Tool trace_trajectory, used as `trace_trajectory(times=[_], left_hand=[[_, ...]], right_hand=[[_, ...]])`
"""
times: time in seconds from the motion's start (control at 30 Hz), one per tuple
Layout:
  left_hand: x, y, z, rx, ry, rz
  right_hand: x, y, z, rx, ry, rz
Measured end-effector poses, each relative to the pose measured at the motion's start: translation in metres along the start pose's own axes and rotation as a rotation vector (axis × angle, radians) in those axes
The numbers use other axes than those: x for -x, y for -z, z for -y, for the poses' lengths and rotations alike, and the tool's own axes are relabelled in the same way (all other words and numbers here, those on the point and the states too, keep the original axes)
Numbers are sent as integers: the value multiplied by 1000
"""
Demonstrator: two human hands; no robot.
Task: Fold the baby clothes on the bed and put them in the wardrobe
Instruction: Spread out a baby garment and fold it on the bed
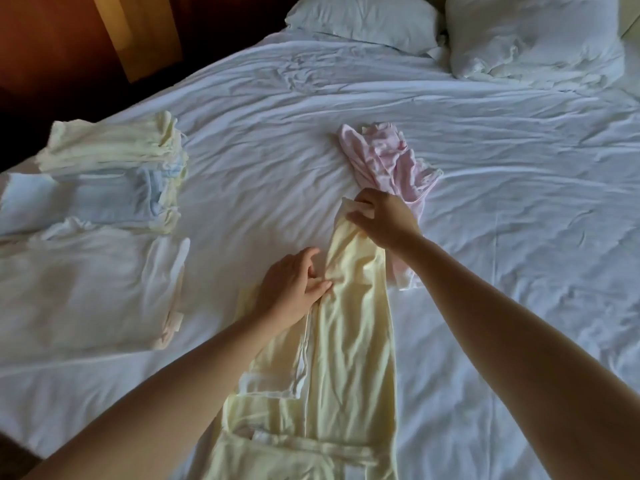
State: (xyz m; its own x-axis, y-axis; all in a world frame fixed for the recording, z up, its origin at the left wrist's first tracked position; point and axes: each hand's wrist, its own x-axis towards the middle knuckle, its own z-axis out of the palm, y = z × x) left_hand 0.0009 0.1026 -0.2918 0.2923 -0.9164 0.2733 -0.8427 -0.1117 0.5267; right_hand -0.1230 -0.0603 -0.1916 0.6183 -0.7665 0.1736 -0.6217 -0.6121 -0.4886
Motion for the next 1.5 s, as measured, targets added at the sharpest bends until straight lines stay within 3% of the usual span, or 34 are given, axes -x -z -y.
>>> trace_trajectory(times=[0.23,0.37,0.5,0.63,0.7,0.8,0.87,0.93,1.03,1.27,1.4,1.5], left_hand=[[-1,38,-50,184,146,97],[28,60,-63,19,46,106],[61,57,-59,-147,-164,228],[78,53,-60,-262,-204,323],[79,52,-62,-264,-186,262],[74,49,-67,-242,-222,132],[70,40,-64,-305,-303,147],[68,28,-55,-401,-293,267],[72,10,-38,-405,-224,291],[75,-8,-30,-410,-208,273],[71,9,-39,-374,-125,456],[91,28,-44,-229,-116,464]], right_hand=[[73,52,28,4,194,-93],[130,64,35,110,294,-56],[190,42,29,200,402,66],[230,9,20,263,303,409],[232,7,20,221,246,350],[216,8,23,111,136,70],[202,2,24,49,28,-16],[193,-14,19,49,-73,74],[194,-46,-3,165,-40,247],[198,-76,-23,261,1,72],[197,-66,-16,264,-52,179],[213,-54,-6,221,-89,255]])
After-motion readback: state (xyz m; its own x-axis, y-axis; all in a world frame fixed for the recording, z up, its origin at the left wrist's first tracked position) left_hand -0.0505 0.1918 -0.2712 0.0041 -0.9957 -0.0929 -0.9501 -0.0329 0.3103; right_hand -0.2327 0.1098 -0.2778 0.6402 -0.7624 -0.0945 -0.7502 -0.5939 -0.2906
